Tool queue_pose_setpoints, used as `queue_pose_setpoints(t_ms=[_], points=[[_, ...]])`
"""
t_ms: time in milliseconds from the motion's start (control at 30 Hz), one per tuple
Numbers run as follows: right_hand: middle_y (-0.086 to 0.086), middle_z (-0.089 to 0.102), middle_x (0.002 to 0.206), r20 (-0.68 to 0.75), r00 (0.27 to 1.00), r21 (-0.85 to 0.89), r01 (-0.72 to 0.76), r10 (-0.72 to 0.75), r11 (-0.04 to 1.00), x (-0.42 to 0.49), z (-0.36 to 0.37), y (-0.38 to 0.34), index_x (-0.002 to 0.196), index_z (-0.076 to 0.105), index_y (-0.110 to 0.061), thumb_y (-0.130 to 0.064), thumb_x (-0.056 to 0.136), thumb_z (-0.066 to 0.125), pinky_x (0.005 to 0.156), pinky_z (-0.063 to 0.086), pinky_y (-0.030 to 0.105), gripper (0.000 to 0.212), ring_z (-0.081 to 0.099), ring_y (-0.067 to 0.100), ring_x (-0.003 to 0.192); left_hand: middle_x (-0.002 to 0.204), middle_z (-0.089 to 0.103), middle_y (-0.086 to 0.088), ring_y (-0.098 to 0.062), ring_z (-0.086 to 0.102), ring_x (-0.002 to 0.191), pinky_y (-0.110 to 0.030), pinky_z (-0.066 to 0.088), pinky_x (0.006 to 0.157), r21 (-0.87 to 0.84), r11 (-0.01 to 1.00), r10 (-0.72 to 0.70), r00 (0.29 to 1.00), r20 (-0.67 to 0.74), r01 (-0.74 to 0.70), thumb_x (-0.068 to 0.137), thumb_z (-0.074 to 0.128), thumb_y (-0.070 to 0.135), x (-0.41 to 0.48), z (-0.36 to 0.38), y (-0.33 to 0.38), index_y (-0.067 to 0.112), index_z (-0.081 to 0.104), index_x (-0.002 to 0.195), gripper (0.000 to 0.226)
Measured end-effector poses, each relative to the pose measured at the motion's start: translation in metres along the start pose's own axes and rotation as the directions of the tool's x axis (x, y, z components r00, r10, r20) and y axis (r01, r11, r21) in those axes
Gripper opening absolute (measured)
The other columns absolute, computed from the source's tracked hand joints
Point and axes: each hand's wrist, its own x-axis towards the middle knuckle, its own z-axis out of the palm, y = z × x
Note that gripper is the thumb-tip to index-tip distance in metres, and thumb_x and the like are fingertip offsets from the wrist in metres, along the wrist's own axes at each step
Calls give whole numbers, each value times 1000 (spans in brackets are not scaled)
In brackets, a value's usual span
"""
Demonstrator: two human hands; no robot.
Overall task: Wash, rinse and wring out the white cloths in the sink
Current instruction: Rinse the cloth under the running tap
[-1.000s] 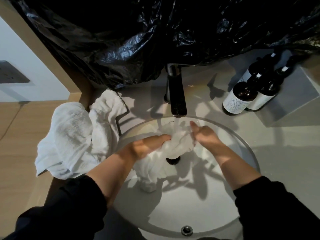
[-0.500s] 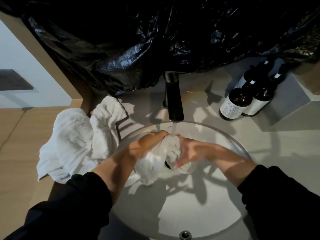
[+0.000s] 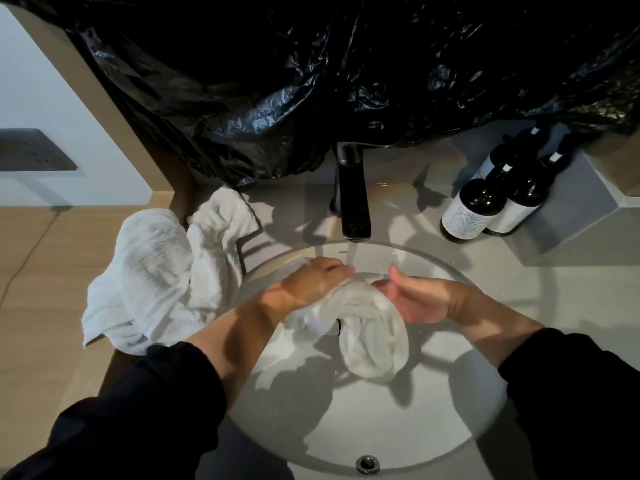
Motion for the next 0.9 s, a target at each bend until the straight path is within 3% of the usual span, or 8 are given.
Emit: queue_pose_setpoints(t_ms=[167, 300, 400, 500, 600, 667, 767, 900], points=[[15, 66, 111, -129, 978, 224, -131, 162, 966, 21, 13, -2, 128, 55, -4, -77, 79, 25, 90, 50, 31, 93, 63, 25, 103, 83, 54, -3, -10, 48, 74, -22, 39, 72, 8, 1000, -30, 999, -22, 30, 101, 39, 27, 8, 5, 2, 8, 58, 83, 32], [11, 64, 118, -180, 975, 62, -119, 128, 991, 15, 21, -8, 131, 48, -6, -71, 85, 11, 90, 49, 25, 87, 62, 20, 105, 93, 54, 13, -12, 48, 94, -26, 37, 84, 183, 983, 22, 997, -75, -8, 103, 37, 24, 12, 1, -7, 29, 55, 85, 26], [12, 70, 105, -185, 983, -80, -32, 17, 996, 11, 18, -8, 127, 52, -3, -76, 77, 42, 84, 53, 29, 89, 67, 20, 92, 113, 59, -15, -26, 54, 103, -29, 39, 87, 173, 984, -9, 993, -116, 29, 98, 42, 7, 14, 2, -6, 1, 57, 111, 21], [13, 72, 96, -159, 986, -219, 15, -51, 976, 3, 21, -10, 106, 66, 0, -57, 76, 72, 85, 53, 37, 65, 68, 25, 89, 74, 63, -15, -25, 63, 67, -27, 50, 57, 286, 956, 121, 981, -154, -73, 68, 75, -4, 30, 2, -19, -1, 64, 78, 15], [-4, 74, 83, -201, 977, -231, 28, -76, 973, -5, 30, -20, 111, 58, -6, -18, 81, 72, 80, 56, 28, 35, 70, 11, 79, 80, 68, -7, -16, 65, 72, -30, 50, 74, -173, 946, 224, 939, -260, -274, 83, 68, 25, 35, -1, -34, 4, 65, 85, 21], [9, 74, 96, -202, 970, -233, 85, -134, 969, -7, 28, -23, 110, 62, -3, -22, 69, 81, 89, 53, 38, 49, 70, 24, 93, 80, 71, -6, -7, 69, 72, -28, 51, 77, -738, 648, 45, 977, -206, -185, 89, 60, 20, 29, 4, -47, -2, 65, 88, 22], [34, 62, 110, -216, 957, -238, 140, -193, 961, -8, 28, -26, 115, 62, 7, -29, 62, 84, 92, 48, 46, 68, 62, 42, 102, 80, 67, 5, 6, 65, 70, -10, 48, 74, -772, 635, -79, 991, -112, -37, 103, 35, 12, 6, 21, -54, -5, 60, 107, 30], [26, 64, 105, -231, 955, -143, 155, -185, 978, -3, 33, -20, 116, 58, 11, -25, 59, 82, 81, 52, 36, 71, 64, 33, 93, 122, 65, -15, -28, 61, 113, -44, 47, 99, -870, 468, -40, 987, 158, 158, 85, 46, 64, 0, 38, -55, 0, 61, 125, 77]])
